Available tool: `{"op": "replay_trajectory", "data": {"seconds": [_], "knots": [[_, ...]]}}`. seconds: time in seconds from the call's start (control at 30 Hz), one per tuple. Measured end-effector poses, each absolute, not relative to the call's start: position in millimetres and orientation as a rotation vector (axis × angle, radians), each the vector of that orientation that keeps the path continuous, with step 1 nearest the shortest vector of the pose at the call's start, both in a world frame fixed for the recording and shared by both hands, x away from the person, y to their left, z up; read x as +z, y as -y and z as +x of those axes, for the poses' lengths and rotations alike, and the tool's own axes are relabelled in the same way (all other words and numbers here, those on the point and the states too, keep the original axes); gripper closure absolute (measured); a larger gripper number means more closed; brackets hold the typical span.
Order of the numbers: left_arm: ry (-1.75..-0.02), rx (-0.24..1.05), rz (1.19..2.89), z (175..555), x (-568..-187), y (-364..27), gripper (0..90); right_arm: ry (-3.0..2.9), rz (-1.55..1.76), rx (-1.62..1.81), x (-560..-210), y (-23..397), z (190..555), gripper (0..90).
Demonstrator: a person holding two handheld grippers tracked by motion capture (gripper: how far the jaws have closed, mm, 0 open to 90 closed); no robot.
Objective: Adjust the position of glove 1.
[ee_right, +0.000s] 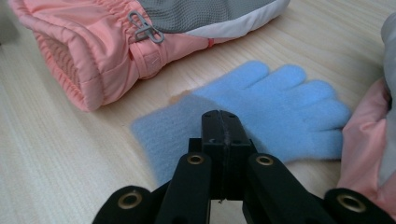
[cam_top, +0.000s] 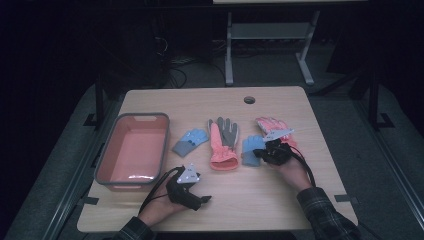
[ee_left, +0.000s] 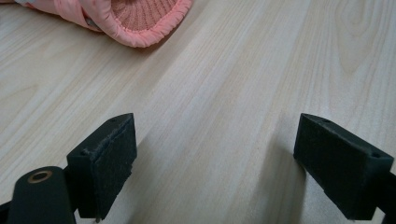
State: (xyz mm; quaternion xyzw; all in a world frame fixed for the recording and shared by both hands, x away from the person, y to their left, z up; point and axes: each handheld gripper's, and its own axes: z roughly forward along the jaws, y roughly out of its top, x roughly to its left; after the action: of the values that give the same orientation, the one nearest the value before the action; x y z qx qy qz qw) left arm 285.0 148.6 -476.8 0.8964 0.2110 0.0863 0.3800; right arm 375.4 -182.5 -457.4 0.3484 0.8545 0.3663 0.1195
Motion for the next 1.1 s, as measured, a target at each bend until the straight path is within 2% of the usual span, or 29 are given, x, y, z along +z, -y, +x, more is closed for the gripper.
{"op": "replay_trajectory", "data": {"seconds": [0.33,1.1], "knots": [[-0.525,0.209,2.286,284.8,-477.1,-150.5,12.4,-2.545,1.021,1.026,-463.5,177.8,374.7,89.8],[-0.518,0.206,2.288,285.3,-477.2,-150.5,12.3,-2.635,0.940,1.050,-461.7,173.1,326.2,89.9]]}}
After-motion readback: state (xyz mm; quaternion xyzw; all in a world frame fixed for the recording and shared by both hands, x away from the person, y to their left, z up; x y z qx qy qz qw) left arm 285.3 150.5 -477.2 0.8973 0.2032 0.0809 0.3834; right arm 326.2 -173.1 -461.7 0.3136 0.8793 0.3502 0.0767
